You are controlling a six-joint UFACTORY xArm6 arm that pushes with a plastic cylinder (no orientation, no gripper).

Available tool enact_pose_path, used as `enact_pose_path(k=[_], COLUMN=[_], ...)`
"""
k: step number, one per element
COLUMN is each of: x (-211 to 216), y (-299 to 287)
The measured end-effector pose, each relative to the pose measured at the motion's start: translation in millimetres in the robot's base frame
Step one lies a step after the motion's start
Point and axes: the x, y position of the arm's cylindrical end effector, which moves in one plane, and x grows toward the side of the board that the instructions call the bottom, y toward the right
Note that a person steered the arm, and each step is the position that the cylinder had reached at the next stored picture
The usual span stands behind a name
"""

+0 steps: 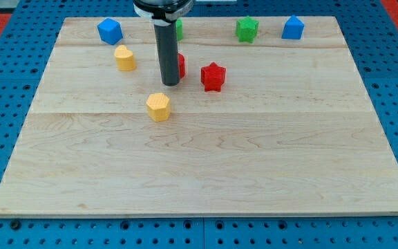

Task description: Place the red circle above the red star

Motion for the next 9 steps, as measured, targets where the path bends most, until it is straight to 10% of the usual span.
enact_pose_path(k=[9], x=[-36.8], y=[24.2])
